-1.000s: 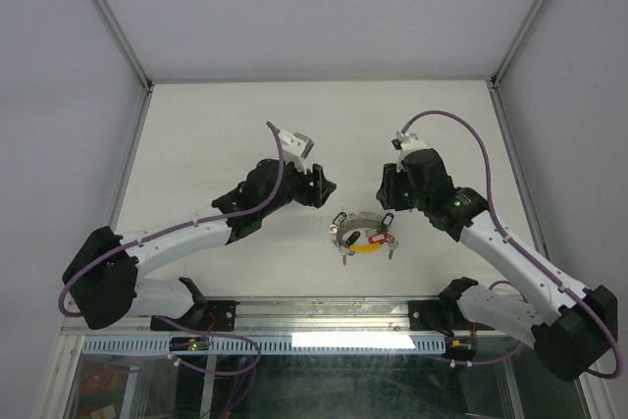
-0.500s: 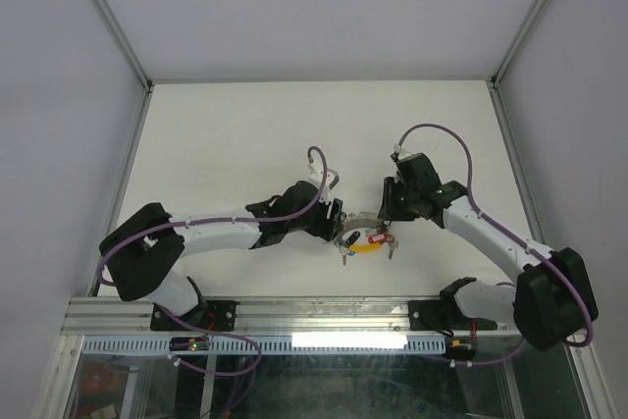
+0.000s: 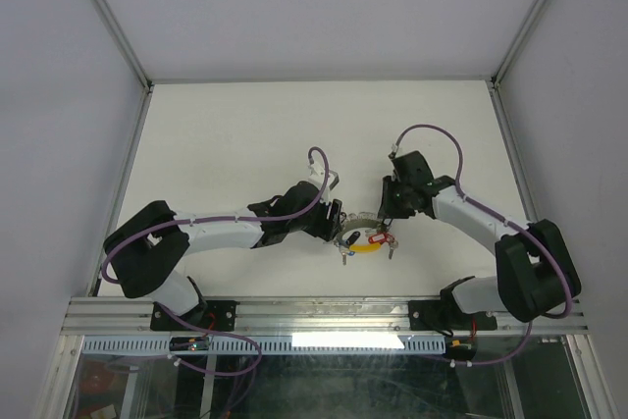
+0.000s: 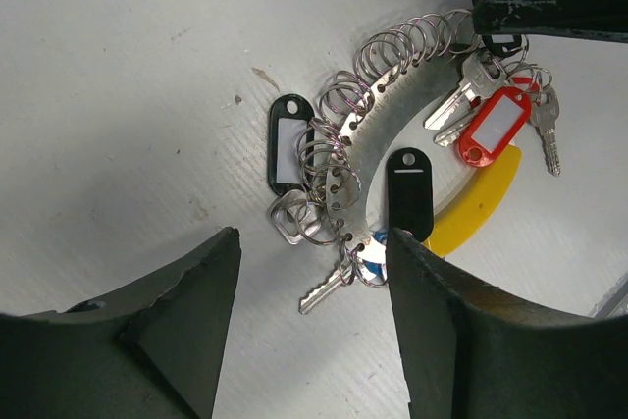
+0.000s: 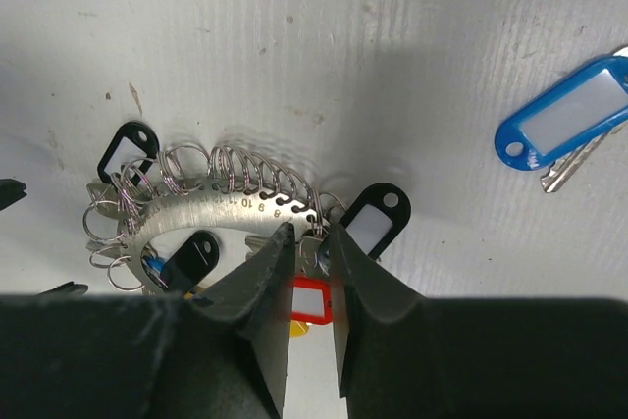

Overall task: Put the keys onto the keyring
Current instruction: Pick up the keyring from the center of the board.

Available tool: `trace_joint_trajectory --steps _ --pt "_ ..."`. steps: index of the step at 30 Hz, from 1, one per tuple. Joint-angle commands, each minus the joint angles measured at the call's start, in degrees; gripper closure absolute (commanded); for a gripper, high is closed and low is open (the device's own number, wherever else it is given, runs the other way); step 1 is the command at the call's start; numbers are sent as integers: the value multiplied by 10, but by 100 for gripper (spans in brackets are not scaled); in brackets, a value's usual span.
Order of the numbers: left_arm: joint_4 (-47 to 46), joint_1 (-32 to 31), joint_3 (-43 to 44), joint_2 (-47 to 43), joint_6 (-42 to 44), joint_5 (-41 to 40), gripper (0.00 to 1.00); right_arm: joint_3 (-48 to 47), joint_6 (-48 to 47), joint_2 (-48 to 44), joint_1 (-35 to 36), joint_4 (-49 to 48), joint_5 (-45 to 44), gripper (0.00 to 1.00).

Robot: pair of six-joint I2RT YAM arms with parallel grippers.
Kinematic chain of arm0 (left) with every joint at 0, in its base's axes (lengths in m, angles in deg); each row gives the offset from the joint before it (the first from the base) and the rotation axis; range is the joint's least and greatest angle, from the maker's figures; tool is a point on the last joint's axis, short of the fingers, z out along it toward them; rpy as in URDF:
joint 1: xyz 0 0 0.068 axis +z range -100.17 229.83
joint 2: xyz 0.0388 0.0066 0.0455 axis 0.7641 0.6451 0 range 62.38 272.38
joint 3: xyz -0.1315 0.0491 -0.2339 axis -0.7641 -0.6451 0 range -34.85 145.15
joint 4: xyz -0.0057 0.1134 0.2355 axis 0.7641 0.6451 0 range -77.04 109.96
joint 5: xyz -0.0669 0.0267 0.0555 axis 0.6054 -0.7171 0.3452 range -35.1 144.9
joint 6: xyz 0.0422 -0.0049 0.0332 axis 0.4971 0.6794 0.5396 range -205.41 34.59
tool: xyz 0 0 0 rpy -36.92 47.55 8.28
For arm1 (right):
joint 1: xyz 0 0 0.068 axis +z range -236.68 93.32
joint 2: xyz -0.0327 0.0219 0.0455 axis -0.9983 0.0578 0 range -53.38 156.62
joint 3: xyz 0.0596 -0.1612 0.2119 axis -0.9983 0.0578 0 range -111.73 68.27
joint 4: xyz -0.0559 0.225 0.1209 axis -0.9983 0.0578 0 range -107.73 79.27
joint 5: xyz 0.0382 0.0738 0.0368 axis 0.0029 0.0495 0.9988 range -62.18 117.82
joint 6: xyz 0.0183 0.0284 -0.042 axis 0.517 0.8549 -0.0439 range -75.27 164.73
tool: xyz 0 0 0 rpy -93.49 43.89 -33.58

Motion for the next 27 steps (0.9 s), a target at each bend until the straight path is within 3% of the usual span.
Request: trace_joint_trajectory --steps 1,20,27 --pt "-18 -4 22 -1 6 12 42 -18 5 7 -7 -40 8 78" --pt "-17 -5 23 -4 12 16 43 -7 2 45 -11 -61 35 83" --pt "-16 -5 23 -10 12 14 43 -6 -2 26 -12 -63 35 100"
